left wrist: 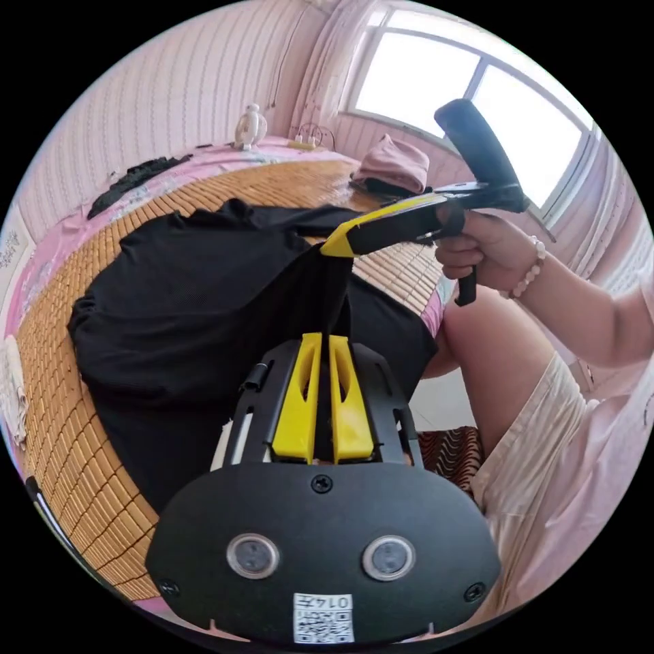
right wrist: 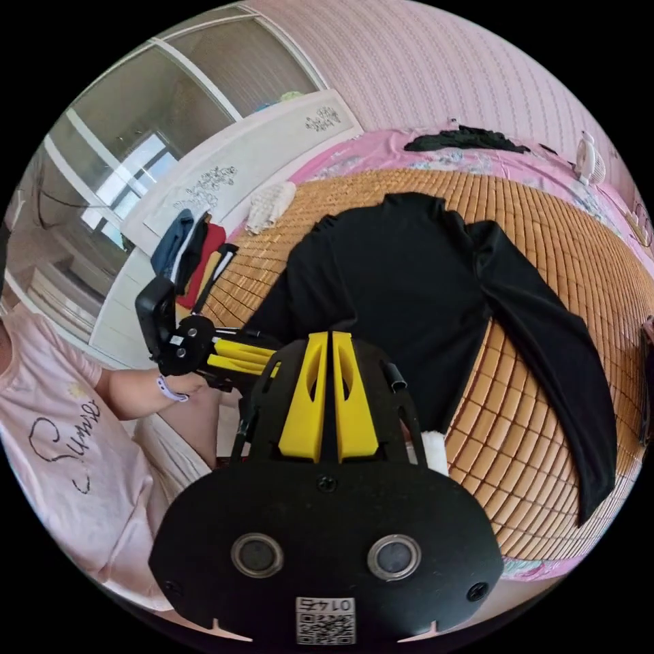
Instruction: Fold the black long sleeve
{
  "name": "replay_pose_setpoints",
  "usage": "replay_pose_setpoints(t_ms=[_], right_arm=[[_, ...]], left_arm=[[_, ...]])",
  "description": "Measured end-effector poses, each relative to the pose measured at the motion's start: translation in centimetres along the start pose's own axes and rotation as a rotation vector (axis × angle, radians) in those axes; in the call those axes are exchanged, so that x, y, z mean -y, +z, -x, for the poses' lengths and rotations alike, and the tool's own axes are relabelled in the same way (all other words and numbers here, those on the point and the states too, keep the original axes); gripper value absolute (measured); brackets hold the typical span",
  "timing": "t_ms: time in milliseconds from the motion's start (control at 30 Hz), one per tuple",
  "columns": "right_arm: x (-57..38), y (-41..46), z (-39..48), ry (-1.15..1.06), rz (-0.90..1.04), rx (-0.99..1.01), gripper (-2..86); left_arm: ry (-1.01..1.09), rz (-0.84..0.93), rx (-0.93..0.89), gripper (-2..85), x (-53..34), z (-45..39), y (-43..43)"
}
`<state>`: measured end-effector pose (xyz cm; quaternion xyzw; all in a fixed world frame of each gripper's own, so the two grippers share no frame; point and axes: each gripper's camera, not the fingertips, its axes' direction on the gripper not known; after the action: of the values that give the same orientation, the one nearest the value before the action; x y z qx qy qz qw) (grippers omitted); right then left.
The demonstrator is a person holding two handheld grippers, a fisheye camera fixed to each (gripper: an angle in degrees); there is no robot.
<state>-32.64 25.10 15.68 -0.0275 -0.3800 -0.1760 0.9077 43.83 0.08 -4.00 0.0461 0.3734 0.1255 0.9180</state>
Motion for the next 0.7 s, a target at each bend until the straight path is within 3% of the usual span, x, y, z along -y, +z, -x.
replay_pose_setpoints(t_ms=[133, 200, 300, 400, 500, 700], right_arm=[[-1.4, -8.7, 2.4, -0.001, -0.216, 0.009, 0.7], [-3.4, -10.8, 2.4, 0.044, -0.218, -0.043, 0.8], [-7.4, -11.4, 0.2, 0.204, -0.096, -0.205, 1.2], [-10.0, -8.9, -2.5, 0.322, 0.122, -0.25, 2.4], [-8.1, -6.7, -2.2, 0.235, 0.185, -0.285, 4.8], [4.6, 1.2, -0.1, -0.097, 0.121, -0.193, 7.6]], left_arm=[[0.128, -0.21, -0.002, -0.3, 2.1, -2.1, -7.4], [0.186, -0.264, -0.064, 0.1, 2.9, -3.3, -8.6], [0.219, -0.253, -0.172, 2.1, 2.9, -4.9, -6.2], [0.179, -0.112, -0.185, 4.6, 1.2, -4.6, -1.5], [0.099, -0.017, -0.149, 5.1, -0.8, -1.9, 0.5], [-0.06, 0.028, 0.136, 5.2, -3.3, 7.8, -0.5]])
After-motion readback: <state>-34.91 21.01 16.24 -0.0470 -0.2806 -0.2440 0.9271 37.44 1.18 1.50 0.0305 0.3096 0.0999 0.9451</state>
